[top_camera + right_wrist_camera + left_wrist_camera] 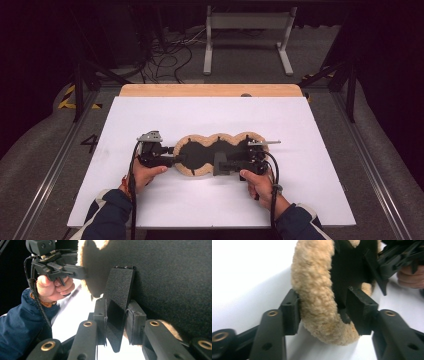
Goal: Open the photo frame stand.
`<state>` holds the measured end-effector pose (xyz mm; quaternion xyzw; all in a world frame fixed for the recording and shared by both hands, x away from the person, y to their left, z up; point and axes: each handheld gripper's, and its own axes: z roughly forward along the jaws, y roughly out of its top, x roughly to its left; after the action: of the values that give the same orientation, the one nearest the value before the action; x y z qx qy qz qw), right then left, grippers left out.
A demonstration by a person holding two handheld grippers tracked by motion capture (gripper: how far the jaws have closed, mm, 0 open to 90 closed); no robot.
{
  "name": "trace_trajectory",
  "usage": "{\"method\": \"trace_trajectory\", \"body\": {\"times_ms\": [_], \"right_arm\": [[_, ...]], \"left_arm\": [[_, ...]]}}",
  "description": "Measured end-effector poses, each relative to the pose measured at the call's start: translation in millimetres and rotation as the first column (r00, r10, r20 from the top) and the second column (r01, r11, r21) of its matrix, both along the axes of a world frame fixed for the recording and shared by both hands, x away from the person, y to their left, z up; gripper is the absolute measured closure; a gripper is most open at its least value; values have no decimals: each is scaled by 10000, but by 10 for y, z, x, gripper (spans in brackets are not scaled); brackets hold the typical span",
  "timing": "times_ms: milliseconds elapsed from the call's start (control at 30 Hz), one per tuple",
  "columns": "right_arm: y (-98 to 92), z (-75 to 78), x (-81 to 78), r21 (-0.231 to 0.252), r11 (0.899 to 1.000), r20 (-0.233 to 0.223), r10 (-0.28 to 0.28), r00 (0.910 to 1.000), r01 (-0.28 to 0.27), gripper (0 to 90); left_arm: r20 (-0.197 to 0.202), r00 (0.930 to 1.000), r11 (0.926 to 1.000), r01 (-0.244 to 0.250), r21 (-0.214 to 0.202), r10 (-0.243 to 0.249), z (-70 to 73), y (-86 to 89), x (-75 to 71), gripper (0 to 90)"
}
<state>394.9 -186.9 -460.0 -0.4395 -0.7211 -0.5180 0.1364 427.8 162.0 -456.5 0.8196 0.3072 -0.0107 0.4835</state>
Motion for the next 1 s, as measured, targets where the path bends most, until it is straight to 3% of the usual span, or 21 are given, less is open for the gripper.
{"method": "trace_trajectory", "body": {"times_ms": [167, 300, 400, 500, 600, 633, 667, 767, 833, 1000], "right_arm": [[13, 10, -10, -168, 9998, 102, 48, 9999, -46, 728], [17, 11, -13, -219, 9997, 205, 86, 9998, -82, 728], [20, 18, -20, -305, 9995, 286, 112, 9995, -103, 728], [23, 27, -24, -423, 9990, 372, 139, 9992, -123, 739], [34, 39, -34, -458, 9988, 489, 176, 9986, -153, 756], [34, 39, -34, -458, 9988, 489, 176, 9986, -153, 756], [44, 52, -40, -452, 9988, 589, 207, 9980, -180, 750], [49, 74, -36, -425, 9990, 613, 179, 9980, -153, 741], [45, 78, -31, -415, 9991, 636, 155, 9979, -129, 741], [47, 92, -21, -720, 9974, 854, -16, 9963, 78, 749]], "left_arm": [[-641, 9970, 9986, 447, 298, -427, -91, -146, 42, 253], [-531, 9966, 9970, 648, 421, -626, -75, -203, 14, 293], [-618, 9952, 9967, 773, 263, -755, -62, -159, 17, 343], [-286, 9978, 9977, 603, 310, -594, -17, -152, -19, 387], [385, 9988, 9978, 287, 591, -310, 50, -143, -53, 423], [385, 9988, 9978, 287, 591, -310, 50, -143, -53, 427], [759, 9964, 9965, 323, 773, -382, 63, -142, -49, 427], [925, 9957, 9965, 25, 835, -102, 82, -164, -80, 426], [1449, 9894, 9933, -170, 1142, 2, 110, -189, -100, 426], [2315, 9724, 9874, -623, 1452, 273, 138, -252, -159, 424]]}}
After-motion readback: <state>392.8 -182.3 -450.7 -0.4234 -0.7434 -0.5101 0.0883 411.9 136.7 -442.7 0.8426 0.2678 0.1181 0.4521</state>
